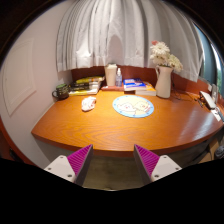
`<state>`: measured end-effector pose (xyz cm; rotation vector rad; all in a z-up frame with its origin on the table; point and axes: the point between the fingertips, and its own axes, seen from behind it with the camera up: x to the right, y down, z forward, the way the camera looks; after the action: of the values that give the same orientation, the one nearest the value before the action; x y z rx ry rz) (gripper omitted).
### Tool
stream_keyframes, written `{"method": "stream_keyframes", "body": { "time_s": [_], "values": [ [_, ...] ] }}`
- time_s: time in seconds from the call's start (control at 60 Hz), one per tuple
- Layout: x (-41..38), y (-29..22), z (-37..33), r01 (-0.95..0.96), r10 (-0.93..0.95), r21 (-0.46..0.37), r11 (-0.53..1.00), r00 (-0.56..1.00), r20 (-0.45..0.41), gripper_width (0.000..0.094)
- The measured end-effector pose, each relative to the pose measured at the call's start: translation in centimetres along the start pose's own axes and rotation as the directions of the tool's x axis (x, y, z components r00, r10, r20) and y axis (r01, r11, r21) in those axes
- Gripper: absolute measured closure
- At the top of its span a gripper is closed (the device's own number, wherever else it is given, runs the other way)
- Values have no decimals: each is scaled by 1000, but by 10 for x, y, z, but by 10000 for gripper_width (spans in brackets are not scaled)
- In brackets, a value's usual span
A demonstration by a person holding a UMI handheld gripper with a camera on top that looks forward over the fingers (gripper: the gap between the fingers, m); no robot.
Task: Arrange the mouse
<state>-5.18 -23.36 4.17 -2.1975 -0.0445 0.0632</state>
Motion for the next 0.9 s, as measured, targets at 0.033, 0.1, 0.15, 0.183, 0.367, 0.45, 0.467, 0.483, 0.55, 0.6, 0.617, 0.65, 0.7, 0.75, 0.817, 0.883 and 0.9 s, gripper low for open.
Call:
{"method": "stream_keyframes", "body": {
  "time_s": [0.033,0.1,0.15,0.183,0.367,0.45,0.467,0.483,0.55,0.6,0.617,0.65,0.7,0.75,0.817,0.883,0.9],
  "values": [
    [-16,-2,18,-2,2,-6,1000,1000,10,115],
    [-42,-9,47,4,-4,-22,1000,1000,28,111],
    [-58,-18,69,12,-11,-27,1000,999,35,110],
    [-67,-25,83,15,-14,-33,999,999,40,109],
    [-106,-73,162,8,-7,-34,999,999,42,107],
    [-118,-92,197,0,1,-36,999,999,39,106],
    [-120,-96,203,-1,2,-36,999,999,39,105],
    [-122,-100,209,-2,4,-36,999,999,40,105],
    [-129,-113,232,-6,8,-35,999,999,41,107],
    [-134,-122,246,-11,12,-34,999,999,42,108],
    [-135,-124,251,-13,15,-34,999,999,44,108],
    [-138,-129,258,-17,18,-32,999,999,46,111],
    [-139,-135,268,-20,21,-33,999,999,40,122],
    [-138,-137,276,-18,19,-43,999,999,26,166],
    [-136,-137,284,-11,12,-63,998,1000,14,235],
    [-131,-138,288,-1,1,-69,998,1000,-12,332],
    [-129,-138,289,1,-3,-69,998,1000,-19,368]
  ]
}}
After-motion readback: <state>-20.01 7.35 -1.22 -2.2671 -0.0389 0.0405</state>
